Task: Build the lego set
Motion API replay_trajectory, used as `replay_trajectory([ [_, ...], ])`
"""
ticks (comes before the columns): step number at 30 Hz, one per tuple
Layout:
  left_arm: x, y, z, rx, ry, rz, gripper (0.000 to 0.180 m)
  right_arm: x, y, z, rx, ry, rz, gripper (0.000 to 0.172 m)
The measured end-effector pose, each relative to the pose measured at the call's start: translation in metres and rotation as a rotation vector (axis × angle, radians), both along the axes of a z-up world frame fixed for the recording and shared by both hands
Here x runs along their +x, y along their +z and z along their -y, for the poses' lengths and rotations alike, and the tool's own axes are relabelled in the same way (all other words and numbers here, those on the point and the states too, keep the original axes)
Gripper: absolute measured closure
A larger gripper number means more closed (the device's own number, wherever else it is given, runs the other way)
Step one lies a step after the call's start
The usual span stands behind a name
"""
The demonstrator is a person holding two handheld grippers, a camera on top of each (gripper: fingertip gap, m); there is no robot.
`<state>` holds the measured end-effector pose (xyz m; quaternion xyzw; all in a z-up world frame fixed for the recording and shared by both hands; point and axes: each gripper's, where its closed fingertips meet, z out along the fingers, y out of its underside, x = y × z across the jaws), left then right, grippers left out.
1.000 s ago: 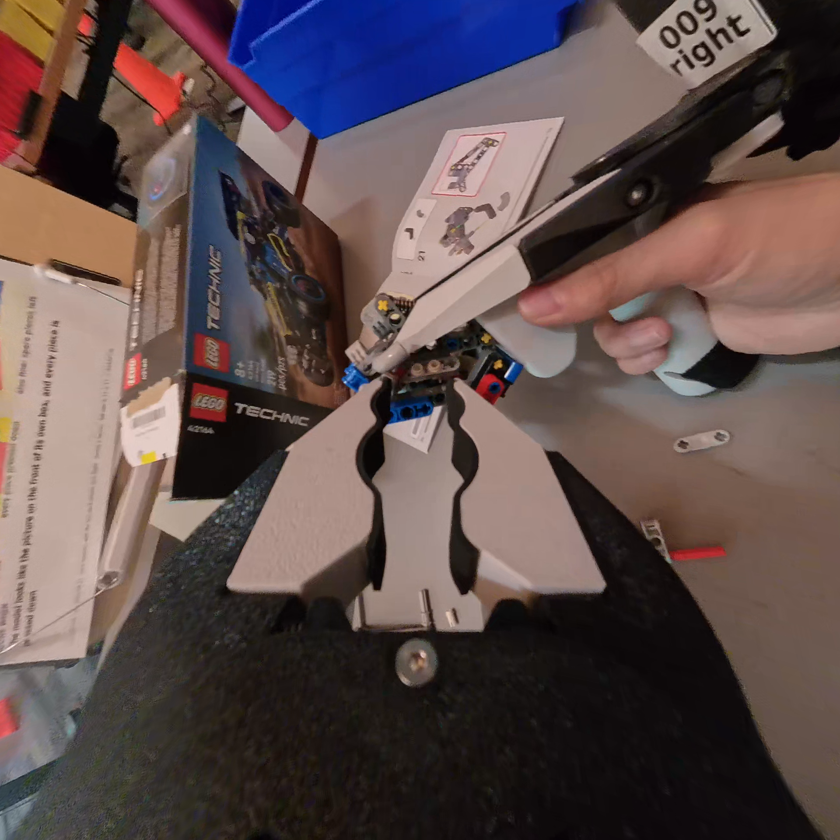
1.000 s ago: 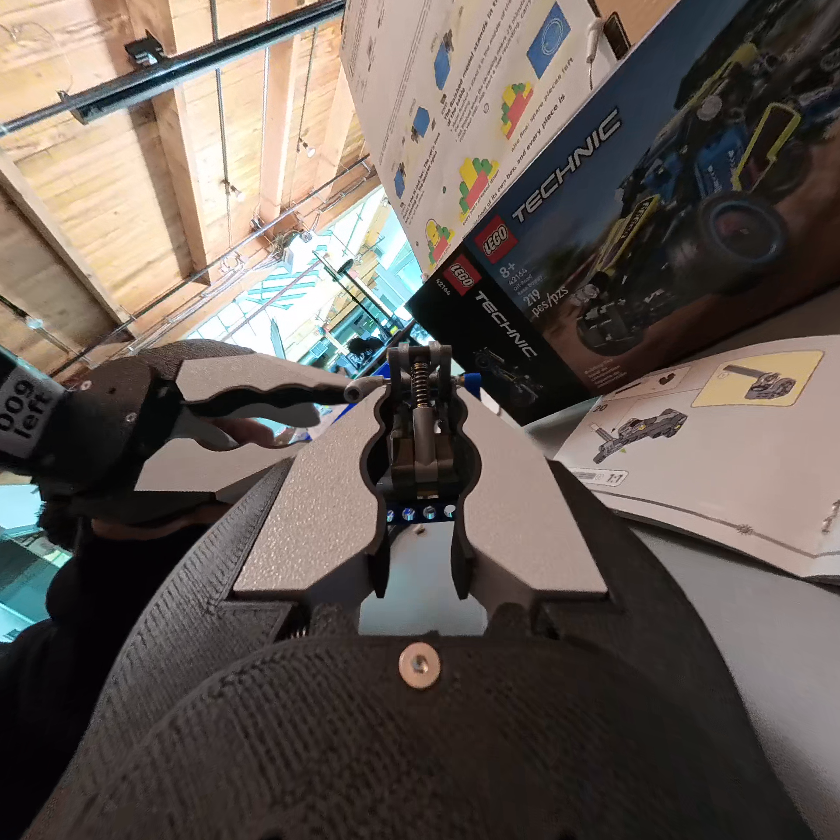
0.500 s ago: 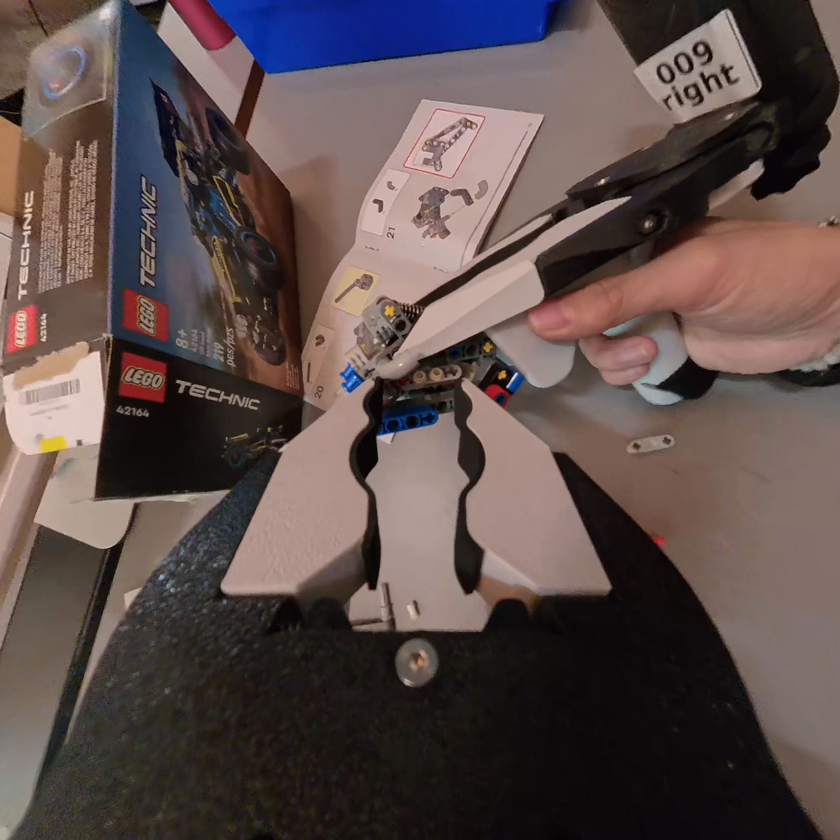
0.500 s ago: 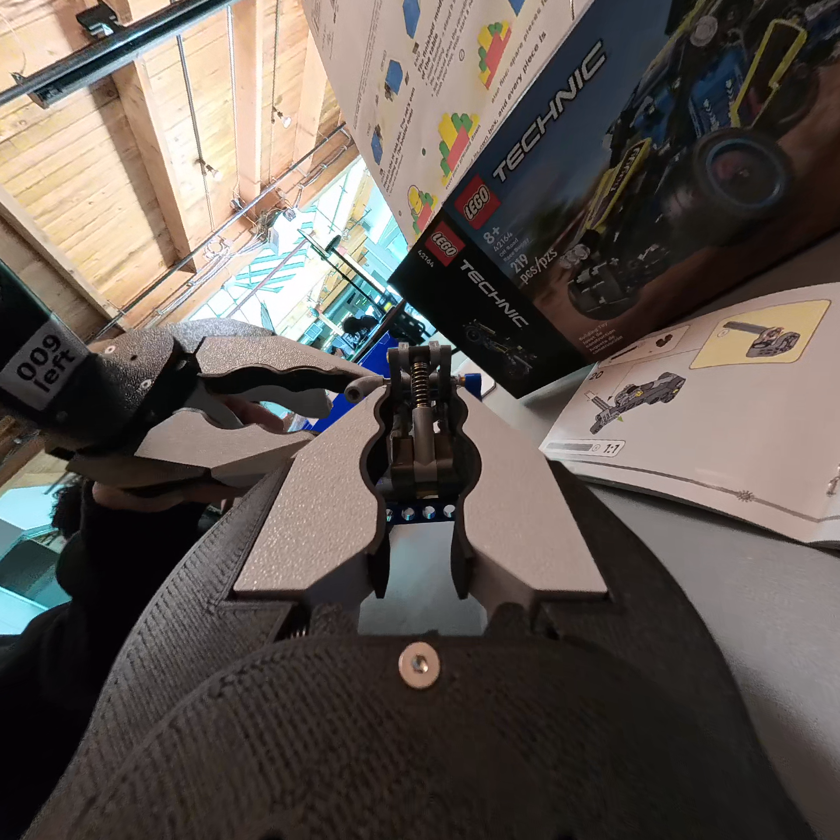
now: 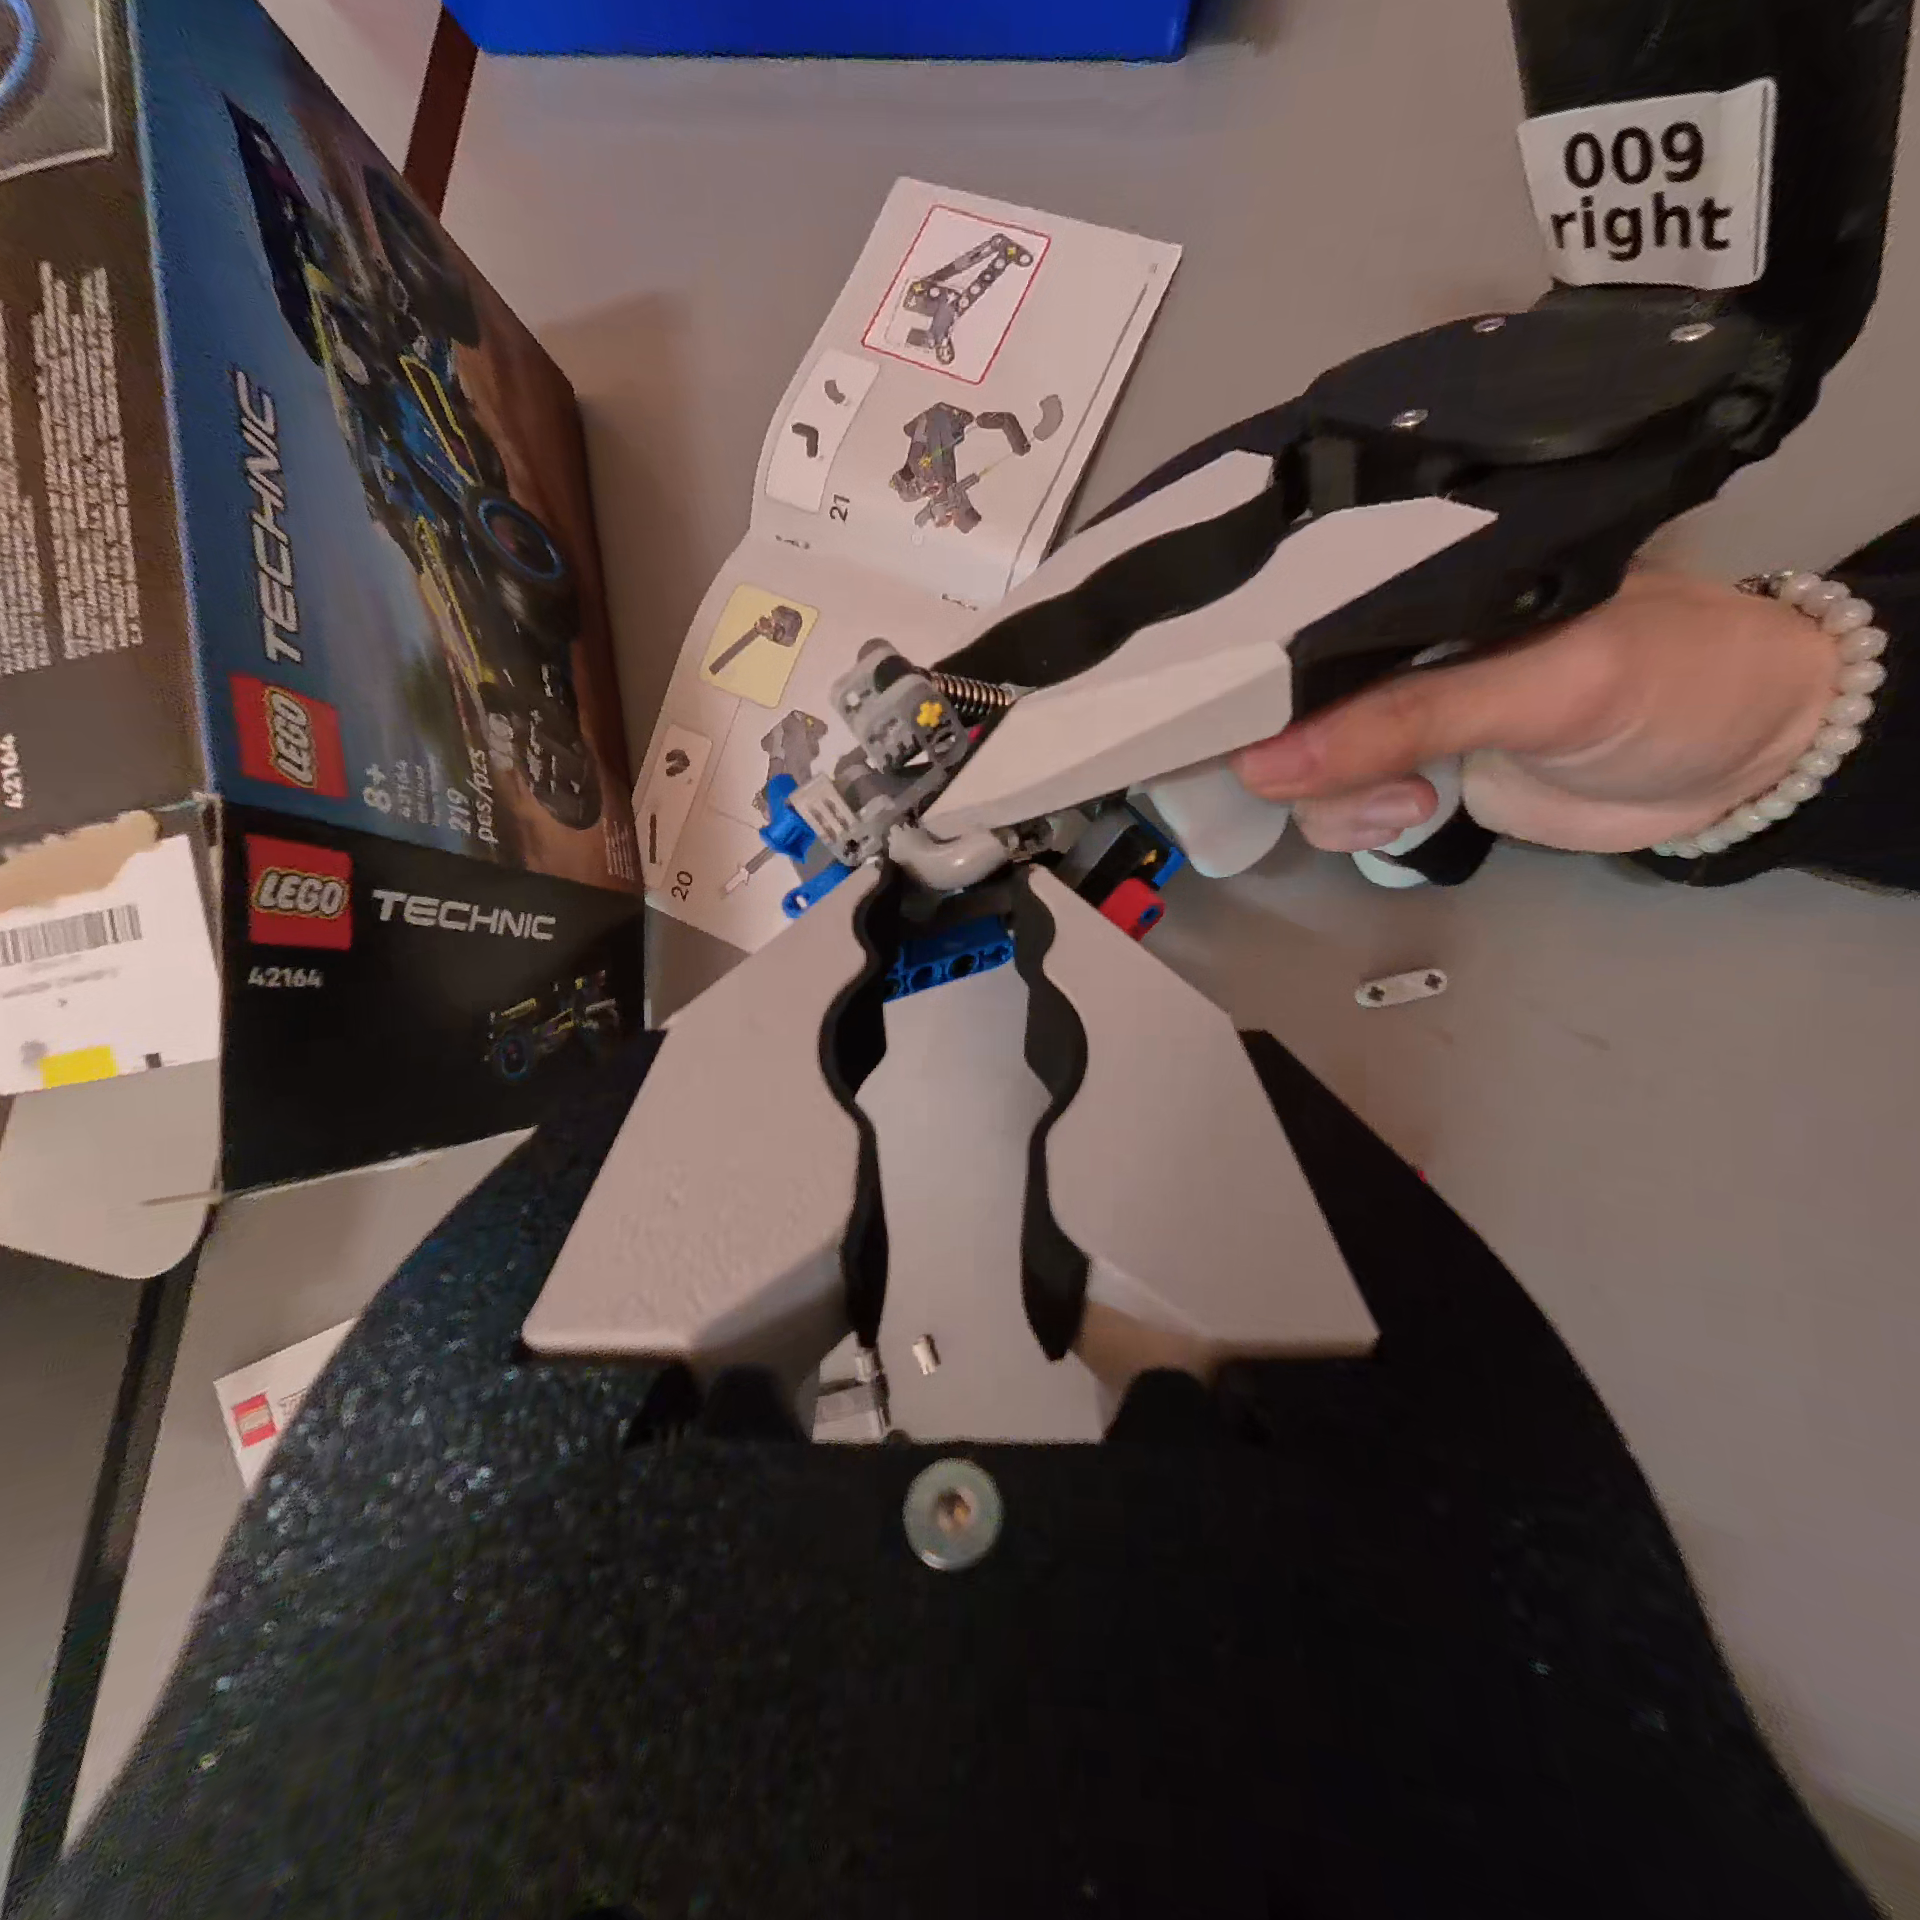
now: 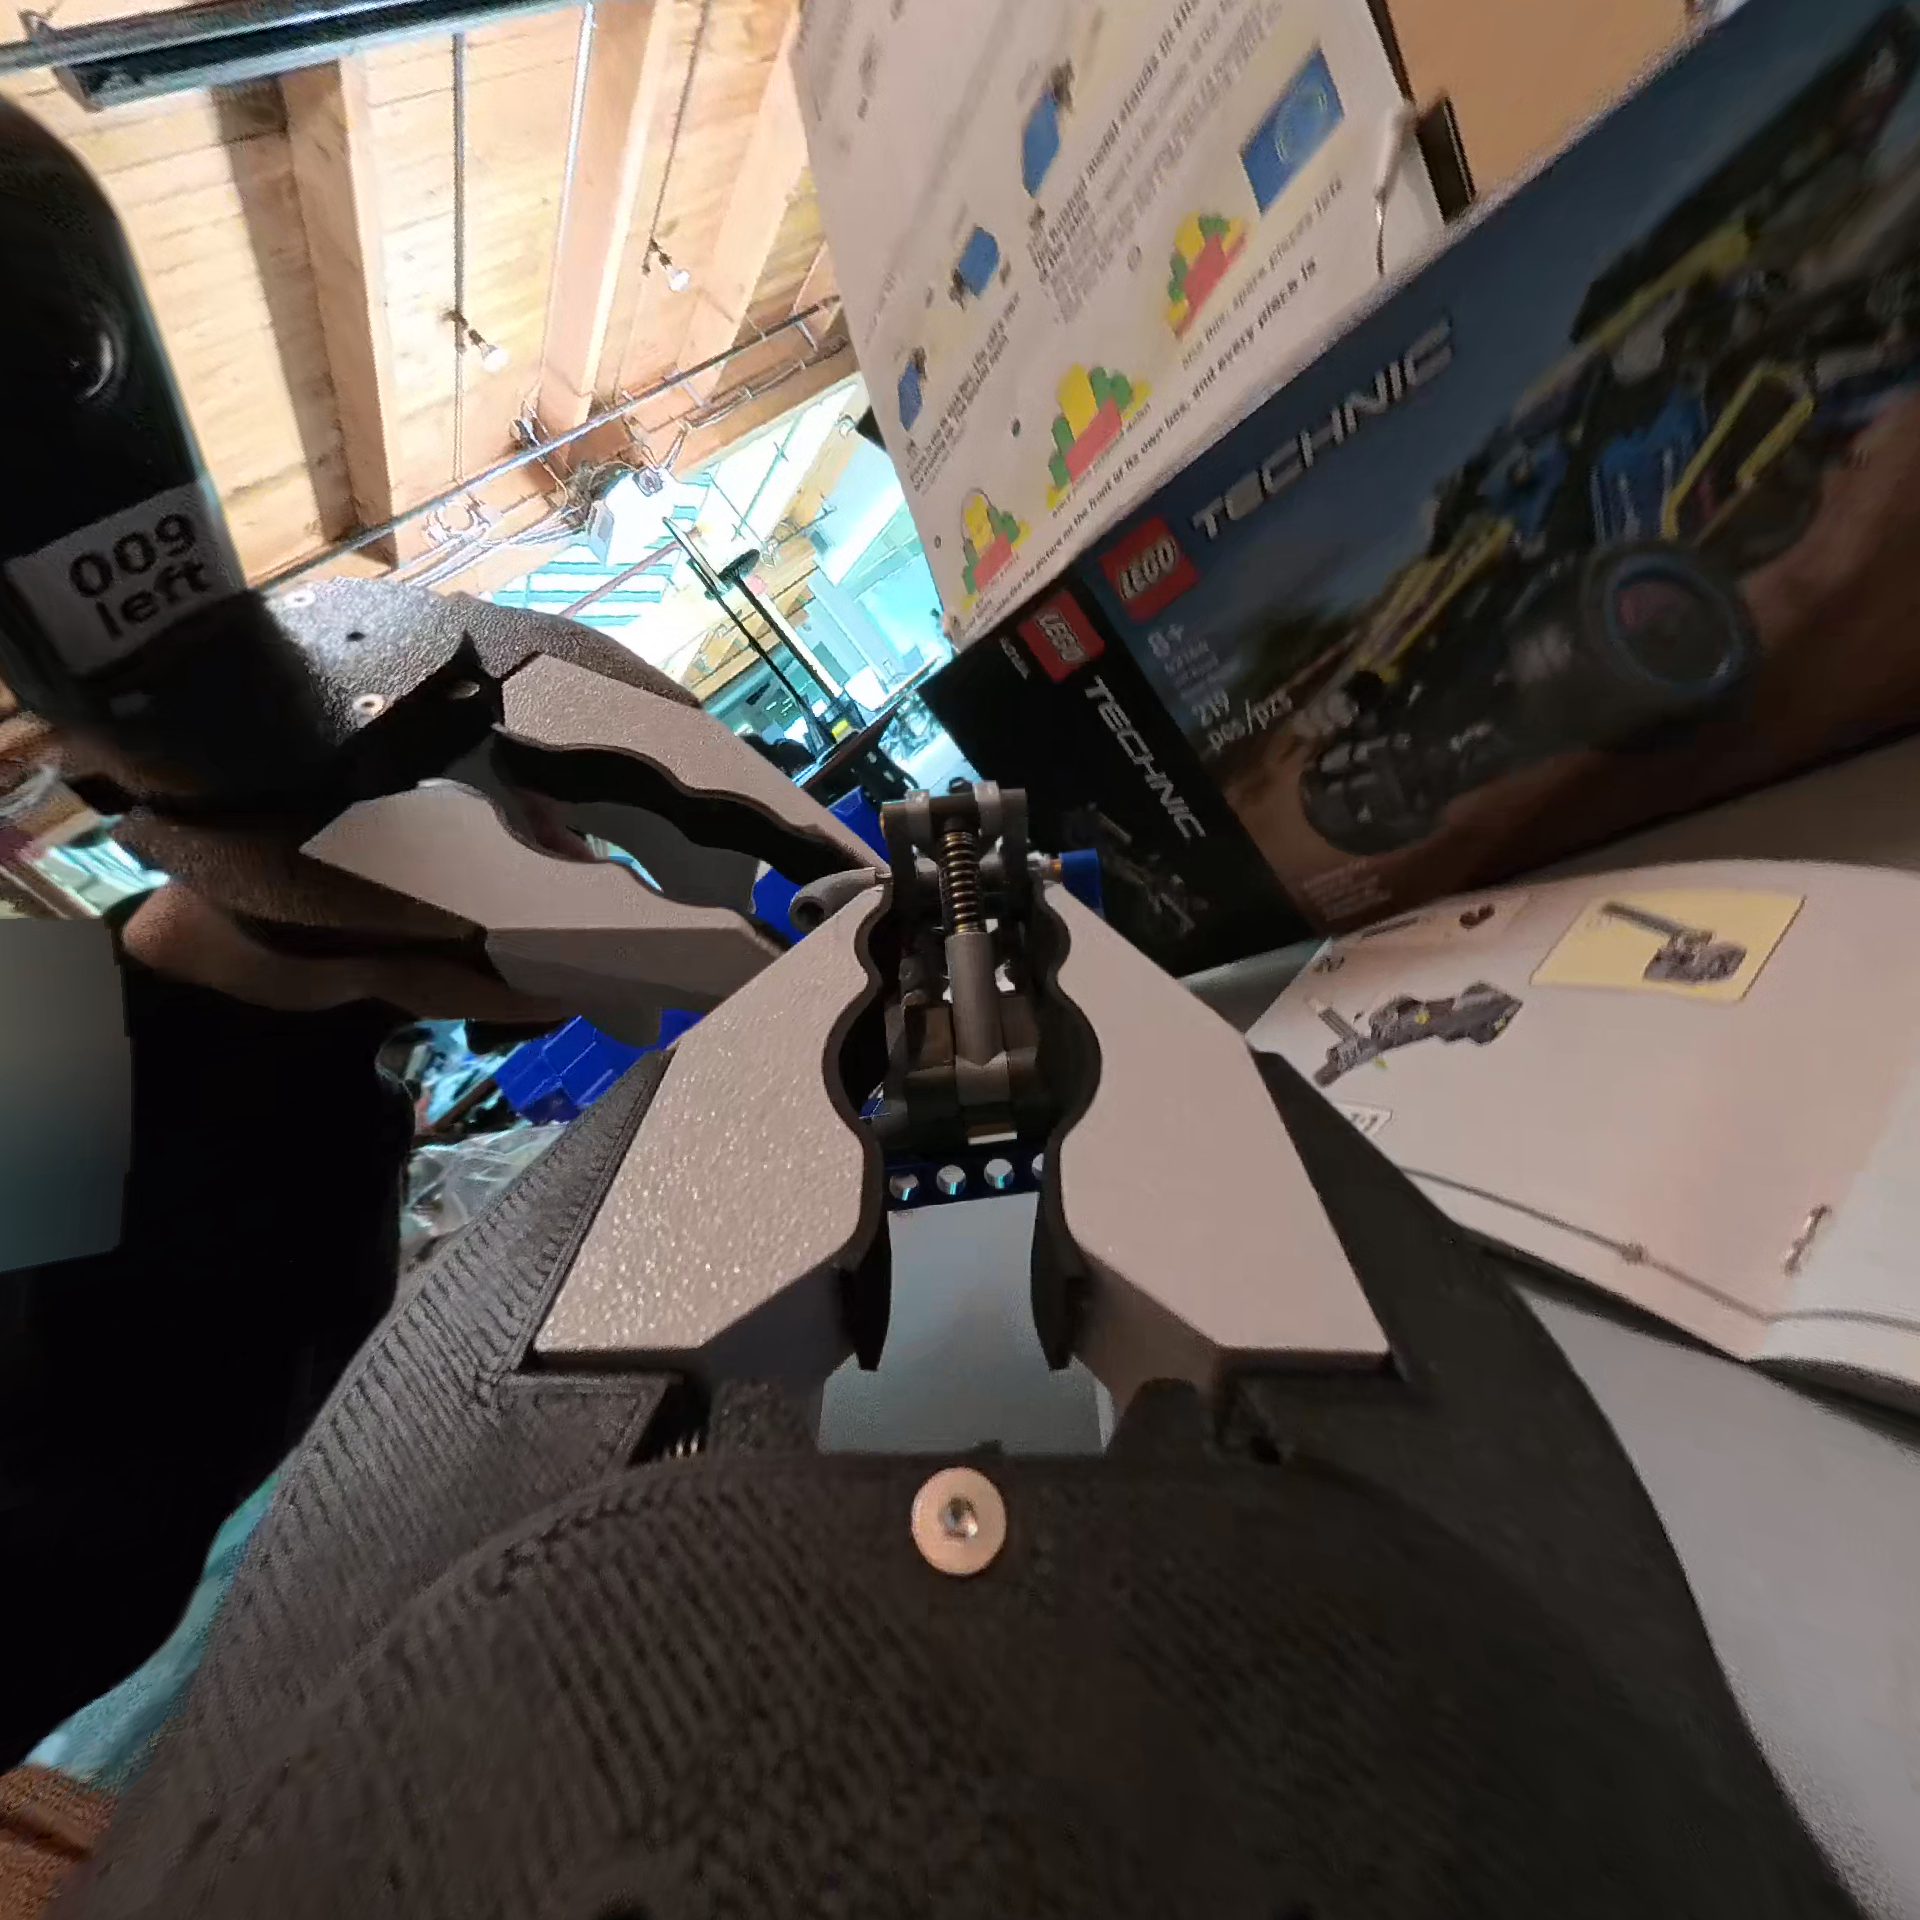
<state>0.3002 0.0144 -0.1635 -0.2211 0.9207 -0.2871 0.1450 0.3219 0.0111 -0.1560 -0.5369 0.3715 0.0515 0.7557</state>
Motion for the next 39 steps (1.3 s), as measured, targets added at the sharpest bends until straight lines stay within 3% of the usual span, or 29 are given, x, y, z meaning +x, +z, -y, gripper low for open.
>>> replay_trajectory([
  [8, 0.001, 0.007, 0.002, 0.137, -0.059, 0.179, 0.157, 0.000, 0.011, 0.004, 0.035, -0.020, 0.052, 0.151],
  [14, -0.005, 0.005, 0.022, -0.071, 0.124, 0.003, 0.129, 0.004, 0.012, 0.013, 0.008, -0.101, 0.090, 0.151],
  [22, -0.007, 0.010, 0.028, -0.216, 0.262, 0.000, 0.126, 0.002, 0.016, 0.014, 0.009, -0.113, 0.129, 0.151],
  [25, -0.010, 0.010, 0.024, -0.123, 0.223, 0.054, 0.125, -0.001, 0.018, 0.011, 0.003, -0.085, 0.150, 0.151],
  [27, -0.017, 0.006, 0.021, -0.033, 0.151, 0.078, 0.114, -0.003, 0.019, 0.007, 0.000, -0.050, 0.149, 0.151],
  [30, -0.025, 0.008, 0.028, -0.125, 0.158, -0.022, 0.097, -0.004, 0.018, 0.007, 0.017, -0.036, 0.132, 0.151],
  [36, -0.027, 0.022, 0.032, -0.333, 0.216, -0.154, 0.096, -0.007, 0.022, 0.006, -0.032, -0.069, 0.205, 0.151],
  [39, -0.030, 0.026, 0.038, -0.381, 0.225, -0.172, 0.086, -0.008, 0.024, 0.007, -0.048, -0.092, 0.241, 0.151],
])
